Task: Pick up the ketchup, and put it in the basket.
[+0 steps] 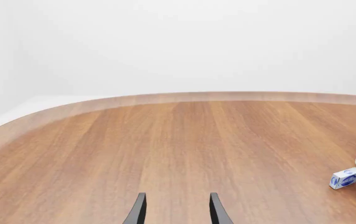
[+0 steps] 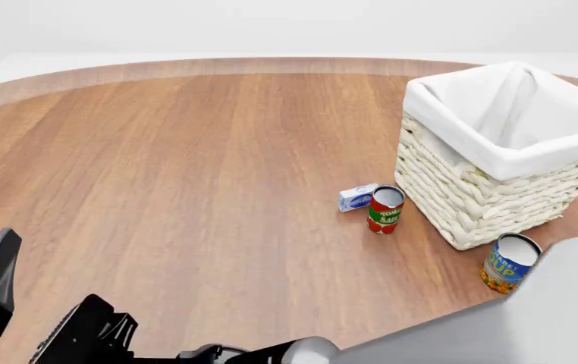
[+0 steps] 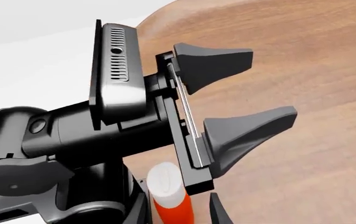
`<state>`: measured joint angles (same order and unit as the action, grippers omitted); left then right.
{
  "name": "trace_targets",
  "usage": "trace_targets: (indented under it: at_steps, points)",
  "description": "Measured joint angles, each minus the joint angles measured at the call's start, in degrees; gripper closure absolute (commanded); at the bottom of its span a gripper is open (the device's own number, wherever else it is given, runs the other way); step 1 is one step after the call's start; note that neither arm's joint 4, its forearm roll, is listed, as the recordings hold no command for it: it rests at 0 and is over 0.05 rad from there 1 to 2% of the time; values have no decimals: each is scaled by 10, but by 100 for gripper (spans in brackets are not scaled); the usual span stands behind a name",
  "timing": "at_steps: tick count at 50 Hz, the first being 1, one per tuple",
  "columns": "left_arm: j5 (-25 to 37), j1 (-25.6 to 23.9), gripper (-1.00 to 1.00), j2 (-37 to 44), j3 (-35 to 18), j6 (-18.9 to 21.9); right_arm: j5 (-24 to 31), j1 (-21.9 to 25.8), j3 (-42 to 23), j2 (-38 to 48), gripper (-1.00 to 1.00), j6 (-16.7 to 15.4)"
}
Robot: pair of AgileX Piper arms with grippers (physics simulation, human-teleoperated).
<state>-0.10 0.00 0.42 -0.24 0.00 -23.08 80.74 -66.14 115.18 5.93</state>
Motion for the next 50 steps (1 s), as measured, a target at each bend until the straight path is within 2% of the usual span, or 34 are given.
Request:
trace_targets:
  at_steps: [50]
  points:
    - [0, 0, -100, 0, 0, 0, 20, 6, -41, 39, -100, 6]
